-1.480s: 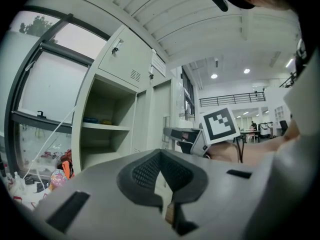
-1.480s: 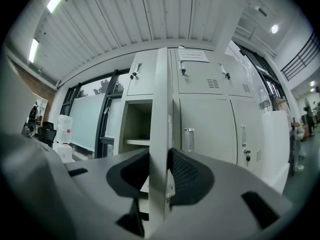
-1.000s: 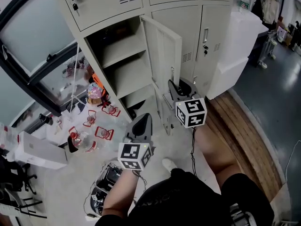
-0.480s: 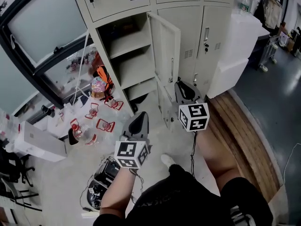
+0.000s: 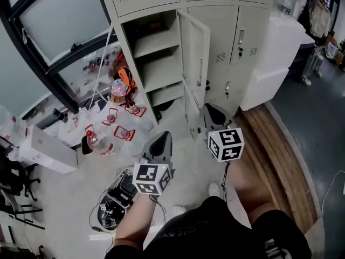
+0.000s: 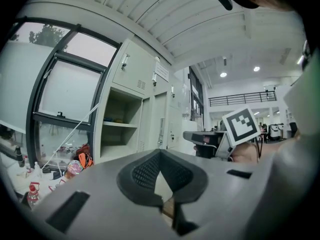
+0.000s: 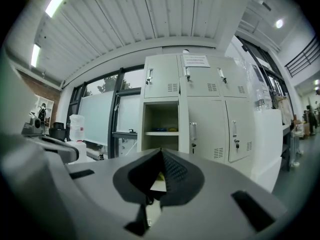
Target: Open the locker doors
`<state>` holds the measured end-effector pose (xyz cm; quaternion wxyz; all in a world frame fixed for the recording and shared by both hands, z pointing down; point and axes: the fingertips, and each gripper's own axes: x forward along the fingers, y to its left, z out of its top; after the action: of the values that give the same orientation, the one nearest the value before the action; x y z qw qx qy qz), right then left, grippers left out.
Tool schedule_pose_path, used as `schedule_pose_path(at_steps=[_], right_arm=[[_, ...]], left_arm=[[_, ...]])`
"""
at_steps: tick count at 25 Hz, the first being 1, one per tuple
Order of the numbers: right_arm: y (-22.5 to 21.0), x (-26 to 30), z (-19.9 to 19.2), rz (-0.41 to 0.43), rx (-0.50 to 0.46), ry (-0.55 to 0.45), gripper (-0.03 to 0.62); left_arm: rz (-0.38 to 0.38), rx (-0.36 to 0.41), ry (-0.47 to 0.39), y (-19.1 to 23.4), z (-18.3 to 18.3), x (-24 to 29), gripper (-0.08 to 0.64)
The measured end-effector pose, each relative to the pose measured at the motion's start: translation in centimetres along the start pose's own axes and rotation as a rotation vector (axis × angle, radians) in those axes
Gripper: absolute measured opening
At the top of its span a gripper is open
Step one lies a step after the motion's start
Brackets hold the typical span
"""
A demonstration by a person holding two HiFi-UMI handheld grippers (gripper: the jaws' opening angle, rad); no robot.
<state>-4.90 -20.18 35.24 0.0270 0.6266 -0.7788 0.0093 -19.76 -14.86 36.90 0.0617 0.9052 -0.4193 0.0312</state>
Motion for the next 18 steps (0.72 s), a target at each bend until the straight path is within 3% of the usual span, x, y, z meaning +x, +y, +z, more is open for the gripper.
schedule_pose_path(at_steps=[6,18], right_arm=[[-0.6,-2.2,-0.1,0.079,-0.009,-0.001,0.0],[-4.8,-9.2,-2.1,0.255,0.0,0.028,0.0]], left_arm=[[0.075,-0.012,-0.004,-2.3,-0.5,-0.6,-0.002],[0.246,-0.062,-0.016,-10.7,-2.5,-0.6,-0.002]])
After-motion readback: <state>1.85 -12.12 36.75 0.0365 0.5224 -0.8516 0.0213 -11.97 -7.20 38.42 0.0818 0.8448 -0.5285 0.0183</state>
